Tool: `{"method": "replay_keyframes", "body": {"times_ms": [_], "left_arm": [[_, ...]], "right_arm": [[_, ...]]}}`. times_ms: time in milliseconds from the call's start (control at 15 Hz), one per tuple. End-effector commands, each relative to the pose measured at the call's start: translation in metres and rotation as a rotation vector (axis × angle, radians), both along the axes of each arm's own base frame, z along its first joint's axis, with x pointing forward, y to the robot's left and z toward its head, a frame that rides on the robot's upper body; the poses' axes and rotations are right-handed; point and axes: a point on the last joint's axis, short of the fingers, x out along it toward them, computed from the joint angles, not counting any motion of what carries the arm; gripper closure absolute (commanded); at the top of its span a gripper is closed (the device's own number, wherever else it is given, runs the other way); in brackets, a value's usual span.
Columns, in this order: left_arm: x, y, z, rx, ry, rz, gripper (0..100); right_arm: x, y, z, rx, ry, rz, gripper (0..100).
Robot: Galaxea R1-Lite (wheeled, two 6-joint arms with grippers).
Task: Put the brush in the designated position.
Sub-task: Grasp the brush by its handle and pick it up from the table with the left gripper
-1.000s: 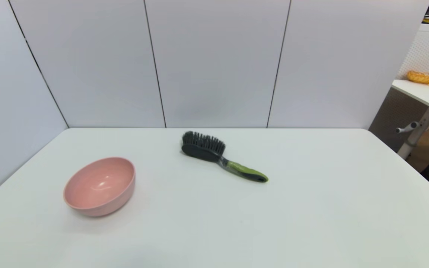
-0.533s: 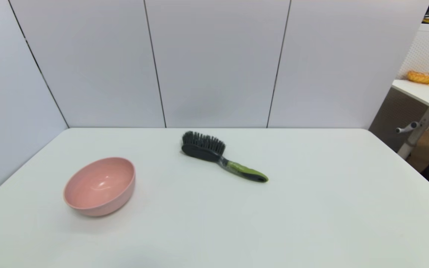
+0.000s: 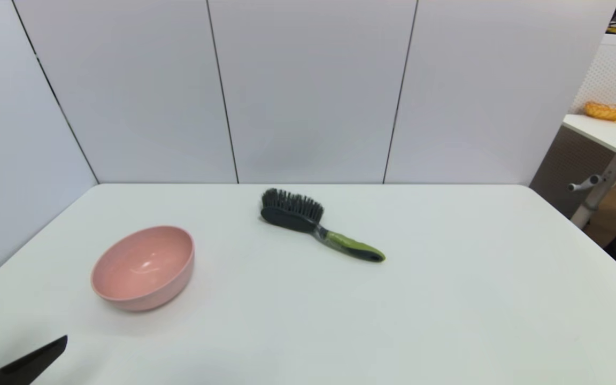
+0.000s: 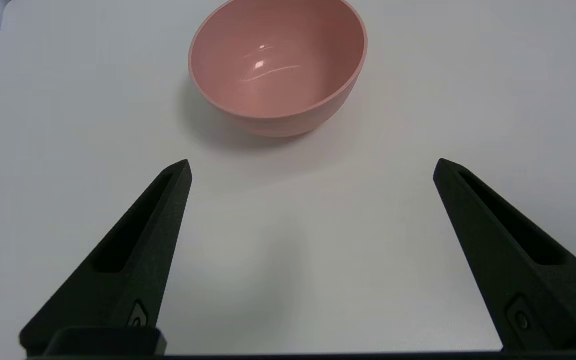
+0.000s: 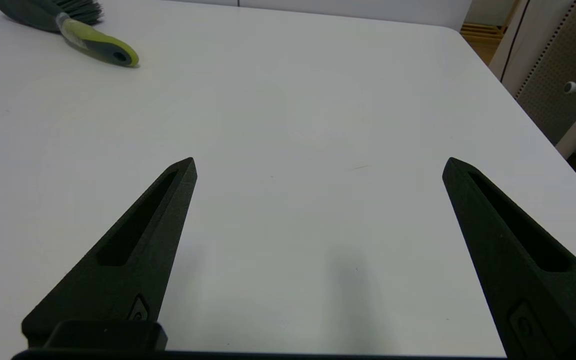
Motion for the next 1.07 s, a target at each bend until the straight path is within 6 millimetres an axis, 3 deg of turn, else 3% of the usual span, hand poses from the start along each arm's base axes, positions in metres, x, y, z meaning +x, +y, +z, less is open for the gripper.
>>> {"method": "replay_keyframes", "body": {"times_ms": [67, 333, 467, 867, 1067], "left_arm": [[0.095, -0.039, 0.037, 0.069, 0.157, -0.215, 0], [0.150, -0.095, 0.052, 0.078, 0.185, -0.373, 0], [0.168, -0.116, 0.046, 0.067, 0.232, -0.401, 0], [0.195, -0.157, 0.028, 0.101, 0.291, -0.483, 0], [0.220, -0.185, 0.026, 0.100, 0.284, -0.509, 0]], "right_arm": [[0.000, 0.000, 0.000, -0.001, 0.003, 0.000, 0], [0.000, 0.000, 0.000, -0.001, 0.002, 0.000, 0], [0.000, 0.000, 0.000, -0.001, 0.002, 0.000, 0], [0.000, 0.000, 0.000, -0.001, 0.003, 0.000, 0], [0.000, 0.000, 0.000, -0.001, 0.003, 0.000, 0]]}}
